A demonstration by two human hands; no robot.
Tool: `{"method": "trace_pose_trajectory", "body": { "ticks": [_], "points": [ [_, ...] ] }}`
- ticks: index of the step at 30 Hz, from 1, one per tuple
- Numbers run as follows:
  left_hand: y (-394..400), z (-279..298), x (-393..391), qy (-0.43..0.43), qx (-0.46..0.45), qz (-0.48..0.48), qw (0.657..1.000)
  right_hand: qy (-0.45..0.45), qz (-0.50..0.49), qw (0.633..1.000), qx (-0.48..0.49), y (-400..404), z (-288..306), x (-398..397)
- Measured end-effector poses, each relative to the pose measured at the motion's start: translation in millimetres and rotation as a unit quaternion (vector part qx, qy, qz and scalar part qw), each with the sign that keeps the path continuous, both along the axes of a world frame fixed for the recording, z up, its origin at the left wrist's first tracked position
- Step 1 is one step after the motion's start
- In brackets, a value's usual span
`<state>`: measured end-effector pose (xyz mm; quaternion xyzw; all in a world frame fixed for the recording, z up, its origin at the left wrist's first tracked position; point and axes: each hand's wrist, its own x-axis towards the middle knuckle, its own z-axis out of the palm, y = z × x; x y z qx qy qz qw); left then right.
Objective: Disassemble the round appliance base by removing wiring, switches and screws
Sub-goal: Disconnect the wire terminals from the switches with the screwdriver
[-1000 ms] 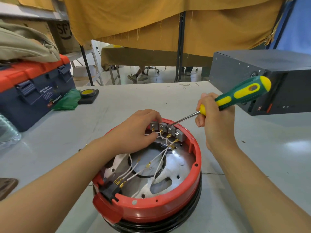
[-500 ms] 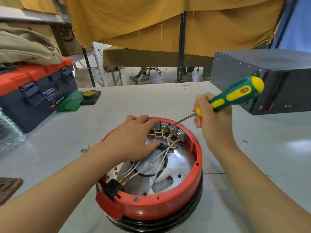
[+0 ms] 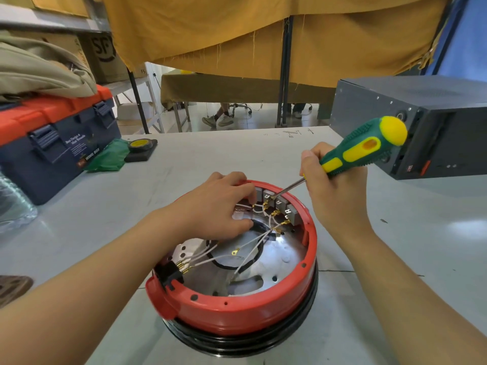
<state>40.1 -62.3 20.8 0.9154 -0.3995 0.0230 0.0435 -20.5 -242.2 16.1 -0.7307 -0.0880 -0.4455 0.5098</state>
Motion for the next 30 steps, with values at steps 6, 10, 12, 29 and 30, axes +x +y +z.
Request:
{"method": "trace_pose_trajectory", "body": {
  "ticks": [6,10,12,29,30],
  "points": [
    [-4.2,-1.0,0.0,0.008,-0.012,-0.002,1.000,-0.019,-0.013,0.998,-0.050,-0.3,2.6,-2.5],
    [-7.5,-8.1,-3.2,-0.011,-0.032,0.012,0.999,-0.027,-0.003,0.998,-0.062,0.9,2.0,-3.1],
    [-7.2,-12.5,-3.8,-0.031,-0.021,0.017,0.999,-0.033,0.004,0.997,-0.073,2.6,1.3,-3.4],
    [-5.3,-17.7,-3.8,-0.046,-0.024,0.019,0.998,0.055,0.061,0.983,0.166,-8.7,0.3,10.5],
    [-5.3,-17.7,-3.8,-0.045,-0.024,0.020,0.998,0.054,0.062,0.983,0.166,-8.5,0.0,10.5]
  ]
}}
